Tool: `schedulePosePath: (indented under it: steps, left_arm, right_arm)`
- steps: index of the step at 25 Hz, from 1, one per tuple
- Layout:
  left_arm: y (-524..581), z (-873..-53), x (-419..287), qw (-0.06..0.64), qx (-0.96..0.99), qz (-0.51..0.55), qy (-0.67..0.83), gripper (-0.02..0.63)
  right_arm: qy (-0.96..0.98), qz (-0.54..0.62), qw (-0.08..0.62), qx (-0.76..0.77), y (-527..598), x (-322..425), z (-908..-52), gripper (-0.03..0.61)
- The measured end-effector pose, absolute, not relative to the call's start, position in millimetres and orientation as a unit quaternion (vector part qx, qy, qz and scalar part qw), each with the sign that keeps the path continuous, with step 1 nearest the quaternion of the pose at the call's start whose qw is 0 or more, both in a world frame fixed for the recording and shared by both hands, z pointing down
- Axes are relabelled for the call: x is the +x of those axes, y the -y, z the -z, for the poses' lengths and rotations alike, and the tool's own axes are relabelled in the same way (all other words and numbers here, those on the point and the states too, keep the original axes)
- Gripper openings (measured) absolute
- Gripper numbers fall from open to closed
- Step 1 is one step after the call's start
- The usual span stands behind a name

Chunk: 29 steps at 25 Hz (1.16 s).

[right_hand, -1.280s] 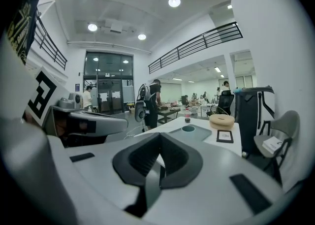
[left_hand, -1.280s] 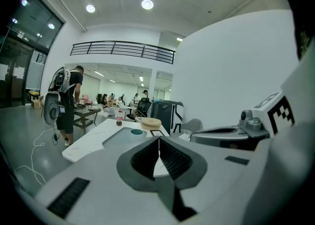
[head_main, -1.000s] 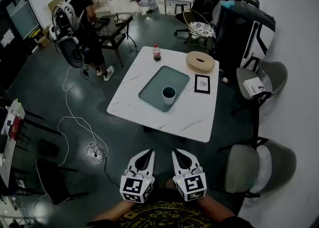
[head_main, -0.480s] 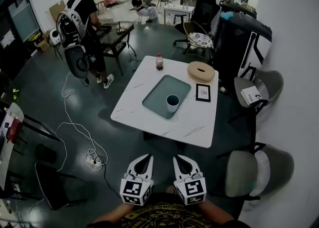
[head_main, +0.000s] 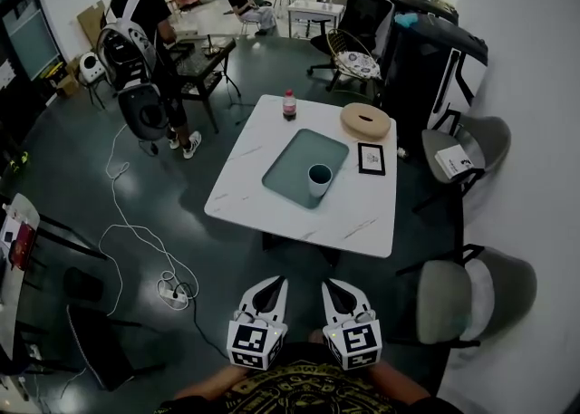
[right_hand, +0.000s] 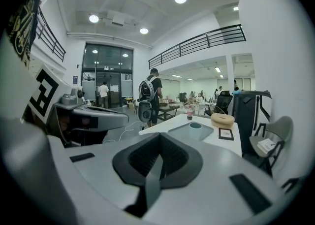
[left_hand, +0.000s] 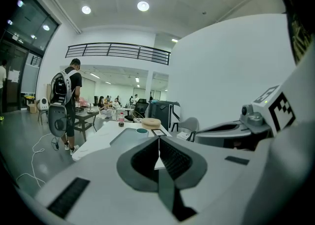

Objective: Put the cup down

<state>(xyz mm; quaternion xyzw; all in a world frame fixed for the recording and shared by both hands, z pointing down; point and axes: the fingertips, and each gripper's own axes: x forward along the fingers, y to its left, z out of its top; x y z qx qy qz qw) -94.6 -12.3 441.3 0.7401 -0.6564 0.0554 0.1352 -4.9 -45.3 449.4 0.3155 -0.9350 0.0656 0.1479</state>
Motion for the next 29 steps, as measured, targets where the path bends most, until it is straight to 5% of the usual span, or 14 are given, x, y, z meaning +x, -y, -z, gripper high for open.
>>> schedulePosePath:
  steps: [29]
  left_arm:
    - [-0.5, -442.7, -111.4, 0.143, 0.752, -0.054, 0.641, 0.011]
  right_arm:
    - [0.928, -0.069, 0.154, 0.332, 29.2, -19.7, -457.7, 0.005]
